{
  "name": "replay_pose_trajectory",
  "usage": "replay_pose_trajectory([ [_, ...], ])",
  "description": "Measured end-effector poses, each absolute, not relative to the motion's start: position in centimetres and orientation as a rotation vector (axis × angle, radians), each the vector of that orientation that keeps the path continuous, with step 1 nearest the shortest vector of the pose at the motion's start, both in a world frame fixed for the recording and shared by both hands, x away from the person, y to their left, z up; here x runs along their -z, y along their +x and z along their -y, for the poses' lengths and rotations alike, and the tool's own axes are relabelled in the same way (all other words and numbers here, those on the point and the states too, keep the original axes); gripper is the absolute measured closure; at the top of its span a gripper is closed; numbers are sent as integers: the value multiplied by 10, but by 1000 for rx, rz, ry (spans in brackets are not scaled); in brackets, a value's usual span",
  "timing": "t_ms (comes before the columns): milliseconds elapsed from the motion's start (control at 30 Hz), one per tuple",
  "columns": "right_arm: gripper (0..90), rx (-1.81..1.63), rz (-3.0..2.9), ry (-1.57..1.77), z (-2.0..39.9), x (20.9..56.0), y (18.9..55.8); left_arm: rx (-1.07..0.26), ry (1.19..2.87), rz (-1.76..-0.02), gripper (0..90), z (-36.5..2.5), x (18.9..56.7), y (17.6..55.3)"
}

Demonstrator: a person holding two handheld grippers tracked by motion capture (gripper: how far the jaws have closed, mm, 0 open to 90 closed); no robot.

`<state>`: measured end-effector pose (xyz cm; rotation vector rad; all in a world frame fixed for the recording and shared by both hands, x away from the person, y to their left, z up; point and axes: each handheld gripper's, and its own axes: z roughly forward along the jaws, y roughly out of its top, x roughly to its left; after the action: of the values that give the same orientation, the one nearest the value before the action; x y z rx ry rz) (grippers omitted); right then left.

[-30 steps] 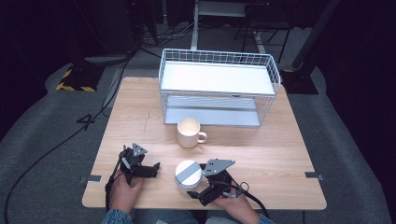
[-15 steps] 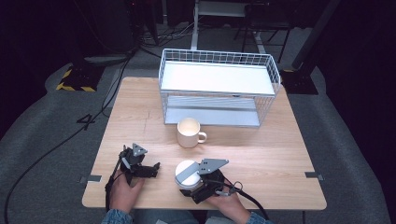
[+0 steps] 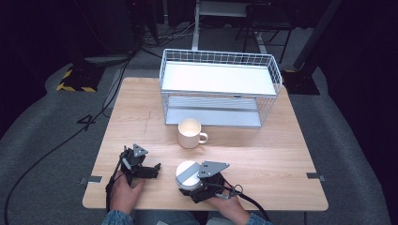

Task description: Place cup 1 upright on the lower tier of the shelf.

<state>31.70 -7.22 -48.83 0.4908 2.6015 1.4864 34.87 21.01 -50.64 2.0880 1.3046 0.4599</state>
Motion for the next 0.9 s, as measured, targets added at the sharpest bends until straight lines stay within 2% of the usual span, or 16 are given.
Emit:
replay_pose_trajectory([
  [500,186,-1504,-2589,503,78,481,321,-460,2088,-1305,6,-210,506,349],
  [900,187,-1509,-2521,521,98,450,335,-460,2088,-1305,6,-210,506,349],
])
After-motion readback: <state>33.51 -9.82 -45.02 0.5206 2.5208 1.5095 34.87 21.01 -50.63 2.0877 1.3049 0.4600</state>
